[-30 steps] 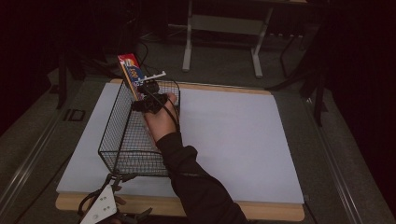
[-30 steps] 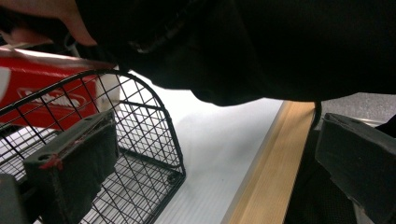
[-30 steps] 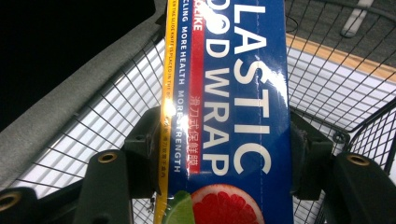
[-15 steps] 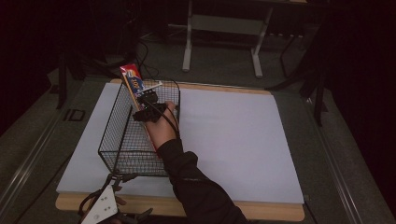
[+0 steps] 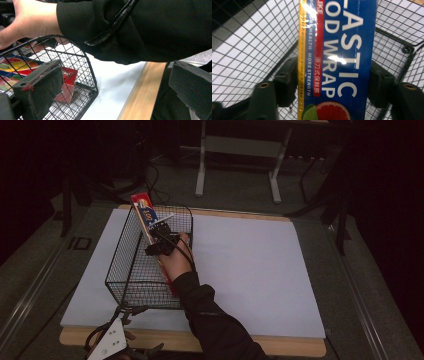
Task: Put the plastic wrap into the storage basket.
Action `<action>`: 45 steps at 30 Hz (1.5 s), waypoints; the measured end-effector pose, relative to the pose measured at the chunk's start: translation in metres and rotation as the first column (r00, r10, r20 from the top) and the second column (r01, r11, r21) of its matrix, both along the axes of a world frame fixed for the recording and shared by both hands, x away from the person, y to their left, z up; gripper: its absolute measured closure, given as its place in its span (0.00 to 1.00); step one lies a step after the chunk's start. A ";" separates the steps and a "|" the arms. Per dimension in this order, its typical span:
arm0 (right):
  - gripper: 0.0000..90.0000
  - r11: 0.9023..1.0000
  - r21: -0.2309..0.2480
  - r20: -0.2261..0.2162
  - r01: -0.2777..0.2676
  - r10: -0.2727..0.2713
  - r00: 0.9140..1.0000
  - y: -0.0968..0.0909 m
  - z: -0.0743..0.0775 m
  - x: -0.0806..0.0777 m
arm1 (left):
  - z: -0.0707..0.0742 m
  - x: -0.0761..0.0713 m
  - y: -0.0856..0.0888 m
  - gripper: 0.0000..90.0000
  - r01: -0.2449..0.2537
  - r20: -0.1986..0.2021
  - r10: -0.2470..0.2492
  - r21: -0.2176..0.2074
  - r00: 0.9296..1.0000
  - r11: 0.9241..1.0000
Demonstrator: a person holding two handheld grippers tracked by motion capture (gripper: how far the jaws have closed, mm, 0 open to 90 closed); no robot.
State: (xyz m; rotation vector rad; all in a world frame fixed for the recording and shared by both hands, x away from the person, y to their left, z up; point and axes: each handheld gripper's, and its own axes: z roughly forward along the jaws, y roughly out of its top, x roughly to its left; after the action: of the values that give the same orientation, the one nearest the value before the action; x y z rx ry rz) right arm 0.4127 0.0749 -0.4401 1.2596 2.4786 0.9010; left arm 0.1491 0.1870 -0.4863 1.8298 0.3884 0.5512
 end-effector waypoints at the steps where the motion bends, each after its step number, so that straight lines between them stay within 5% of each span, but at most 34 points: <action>1: 0.36 1.000 0.000 -0.003 -0.007 0.007 1.000 0.000 0.000 0.000 | 0.000 0.000 0.000 0.00 0.000 -0.001 0.000 0.002 1.000 1.000; 8: 0.19 0.996 0.046 -0.017 -0.080 0.081 0.997 -0.009 0.002 -0.001 | 0.000 0.000 -0.001 0.00 0.003 -0.002 -0.003 0.006 1.000 1.000; 16: 0.15 0.980 0.082 0.060 -0.181 0.176 0.982 -0.032 0.018 -0.012 | -0.001 0.000 -0.002 0.00 0.007 -0.006 -0.006 0.010 1.000 1.000; 22: 0.15 0.974 0.109 0.080 -0.200 0.192 0.978 -0.053 0.031 -0.021 | -0.001 0.000 -0.003 0.00 0.008 -0.007 -0.008 0.014 1.000 1.000; 36: 0.14 0.978 0.095 0.149 -0.185 0.170 0.974 -0.115 0.034 -0.038 | -0.002 0.001 -0.004 0.00 0.010 -0.013 -0.010 0.024 1.000 1.000; 45: 0.14 0.979 0.111 0.119 -0.173 0.160 0.980 -0.154 0.026 -0.047 | -0.003 0.003 -0.006 0.00 0.014 -0.017 -0.013 0.032 1.000 0.999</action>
State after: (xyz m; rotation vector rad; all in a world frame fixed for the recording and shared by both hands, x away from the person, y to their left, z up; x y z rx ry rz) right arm 0.3655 -0.0792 -0.4138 1.0163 2.5040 1.1449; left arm 0.1517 0.1811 -0.4895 1.8675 0.3803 0.5359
